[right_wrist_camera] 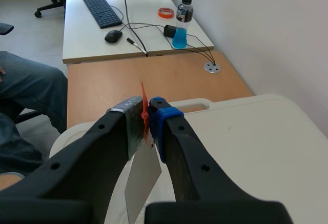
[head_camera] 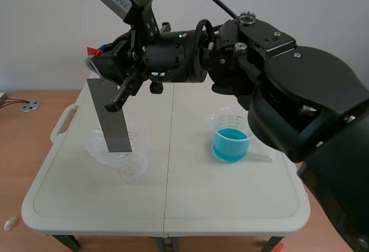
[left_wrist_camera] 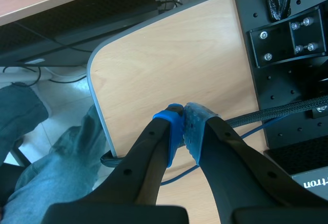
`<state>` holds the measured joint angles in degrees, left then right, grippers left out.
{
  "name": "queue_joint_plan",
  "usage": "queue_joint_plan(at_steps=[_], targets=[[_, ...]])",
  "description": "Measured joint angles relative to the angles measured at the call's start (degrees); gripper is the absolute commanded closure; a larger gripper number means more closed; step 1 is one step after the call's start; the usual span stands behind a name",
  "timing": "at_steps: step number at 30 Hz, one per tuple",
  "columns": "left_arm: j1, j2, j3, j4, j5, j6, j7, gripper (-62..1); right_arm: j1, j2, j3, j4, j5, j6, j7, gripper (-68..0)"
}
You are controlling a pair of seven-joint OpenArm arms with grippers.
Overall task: Hold the metal plate by the orange handle, dip it into the blue solution, take it out and point at it, then put the plate back in the beaker on the left.
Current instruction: 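Put the plate into the left beaker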
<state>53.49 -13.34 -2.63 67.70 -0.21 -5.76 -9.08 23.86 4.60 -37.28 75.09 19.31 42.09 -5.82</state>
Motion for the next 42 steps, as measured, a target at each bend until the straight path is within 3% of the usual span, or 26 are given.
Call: queue_joint_plan(at_steps=[17,31,42], targets=[[0.00,0.00,0.00,0.00,0.00,0.02,0.00,-2.6,-5.42,-0.02,0.00,0.00,-8.11,-0.02,5.20,-1.3],[0.00,0.00,0.00,0.00,0.00,0.00,0.00,-2.6,-9.29,0.00,0.00,-0.07,-10.97,-0.02,8.55,-1.3],[0.00,0.00,0.00,0.00,0.00,0.00,0.00,-2.6,-9.29,0.00,0.00,-5.01,-13.99,-0.44,13.18,-1.3]])
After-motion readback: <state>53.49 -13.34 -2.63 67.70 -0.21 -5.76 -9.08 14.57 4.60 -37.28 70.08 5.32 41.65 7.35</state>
